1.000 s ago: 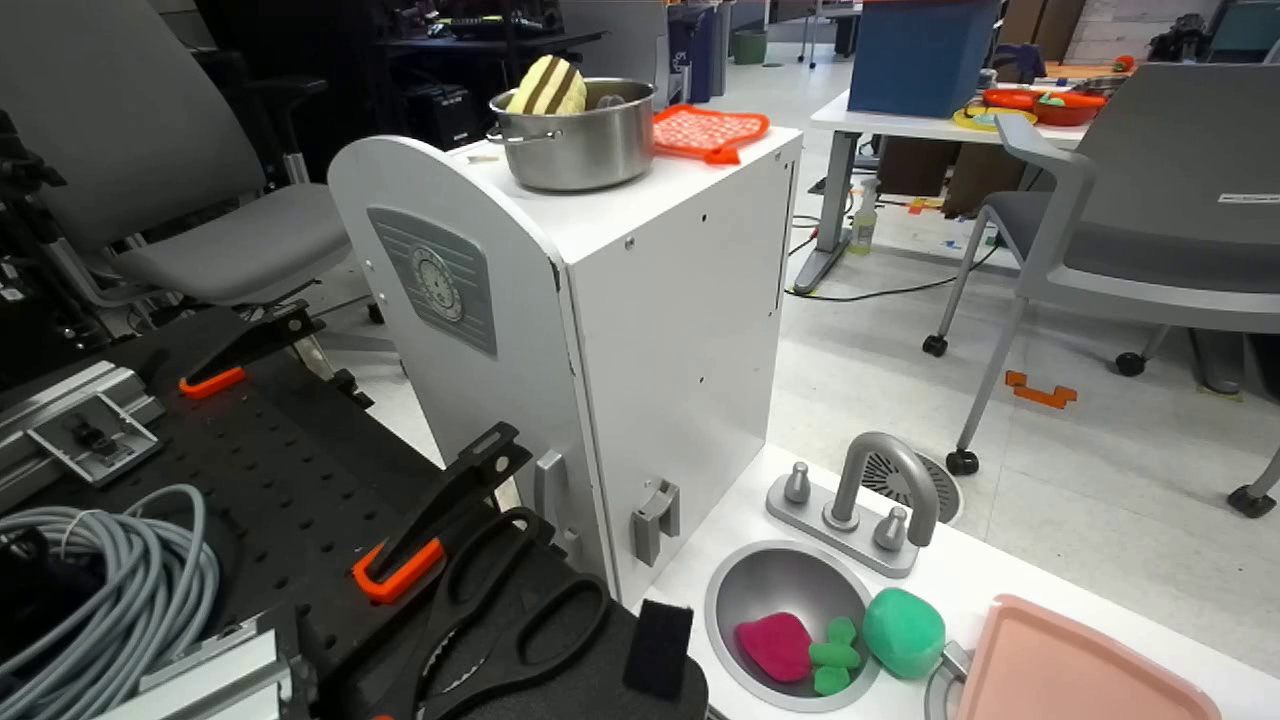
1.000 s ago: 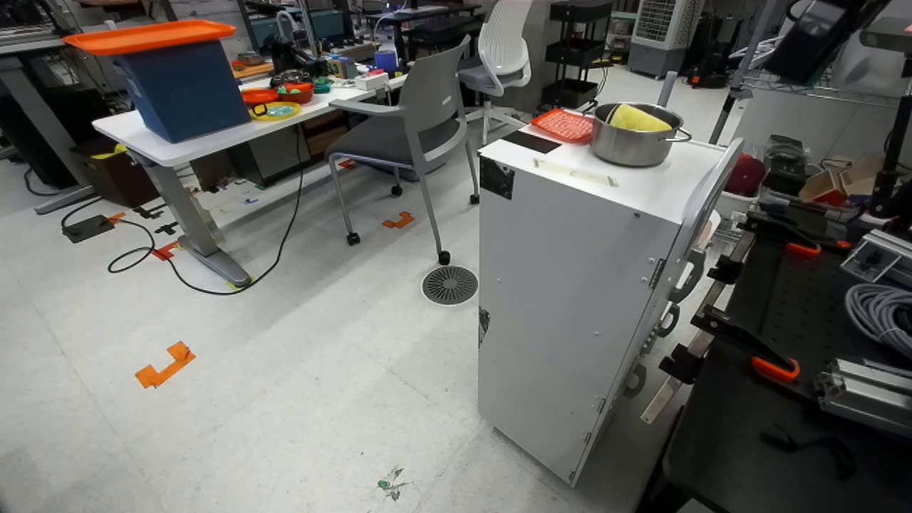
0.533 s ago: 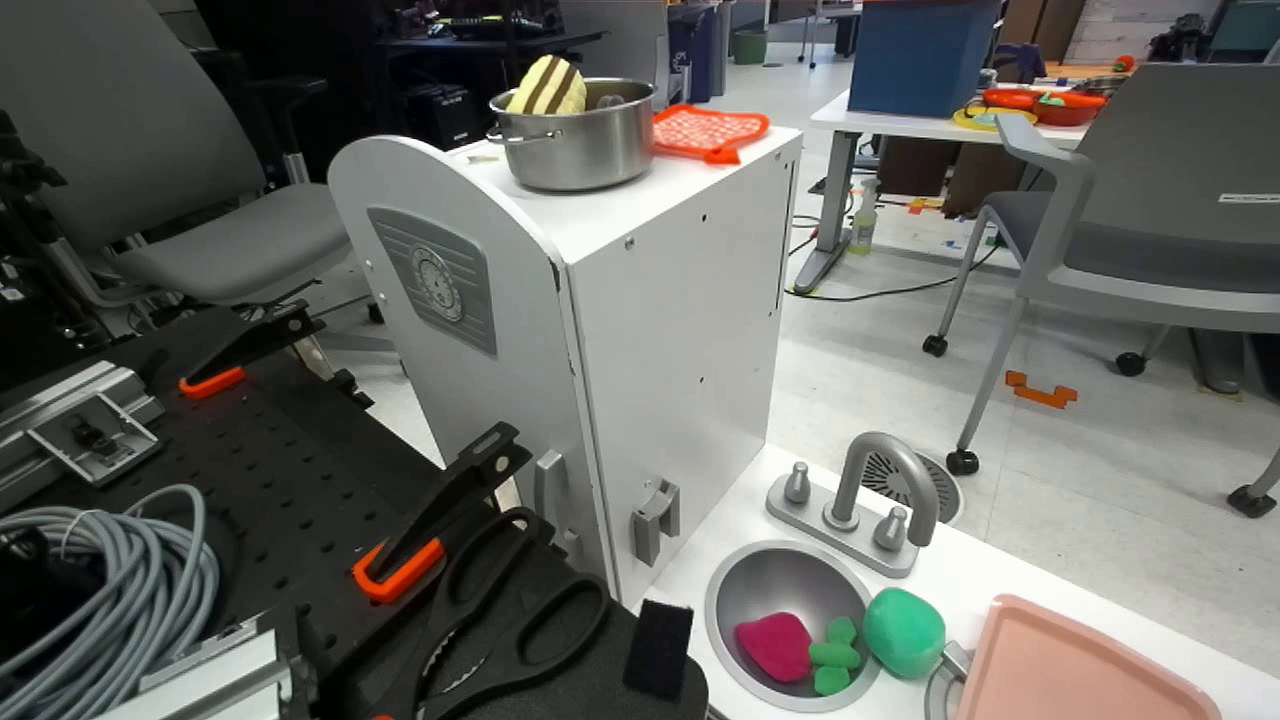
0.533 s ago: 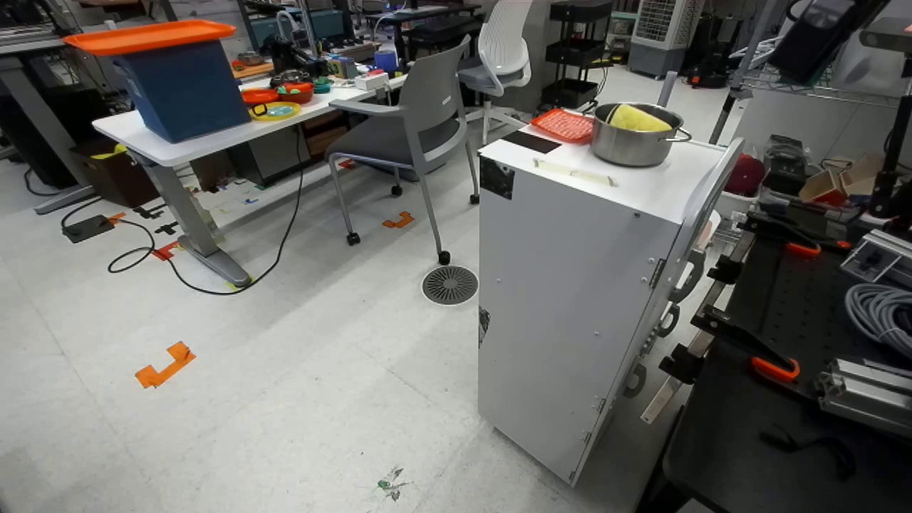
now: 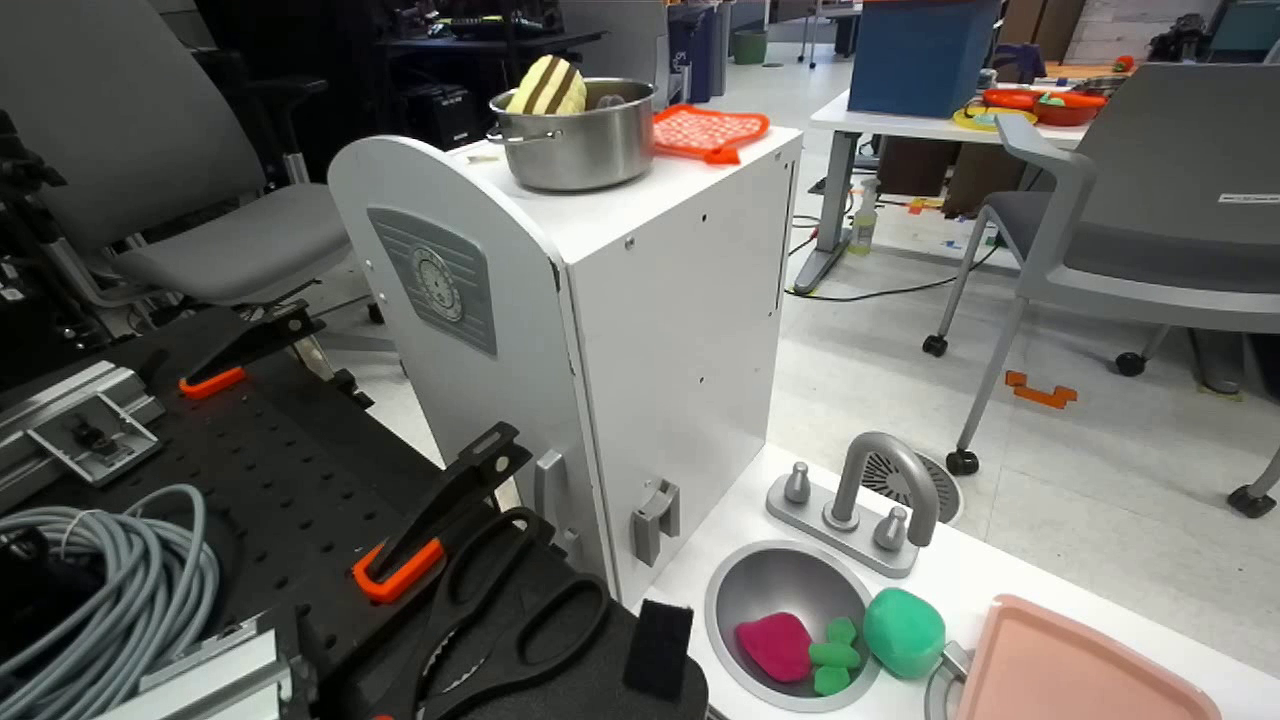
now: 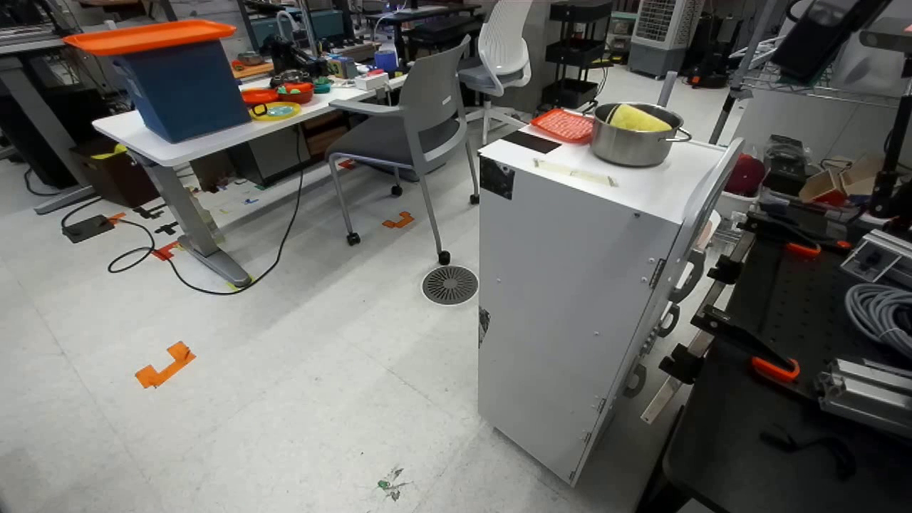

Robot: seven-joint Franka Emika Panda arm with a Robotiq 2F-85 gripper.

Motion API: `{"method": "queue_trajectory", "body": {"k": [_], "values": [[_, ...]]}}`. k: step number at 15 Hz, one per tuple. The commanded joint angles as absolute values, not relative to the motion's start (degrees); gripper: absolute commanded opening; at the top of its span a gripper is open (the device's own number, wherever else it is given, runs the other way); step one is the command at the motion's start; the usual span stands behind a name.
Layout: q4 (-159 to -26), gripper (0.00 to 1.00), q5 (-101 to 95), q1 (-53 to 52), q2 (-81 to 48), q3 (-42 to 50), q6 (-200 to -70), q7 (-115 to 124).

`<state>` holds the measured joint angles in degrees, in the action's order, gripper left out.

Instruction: Remove the yellow sponge from the pot

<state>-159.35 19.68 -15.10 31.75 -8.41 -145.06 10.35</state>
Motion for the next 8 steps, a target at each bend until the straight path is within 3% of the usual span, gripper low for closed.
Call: {"method": "queue_trajectory", "body": {"k": [1, 8], "values": [[-159.3, 1.00, 18.8, -14.4, 32.1, -8.9, -144.7, 11.1], [-159.3, 1.00, 12.0, -8.3, 33.7, -11.5, -143.8, 18.0]]}}
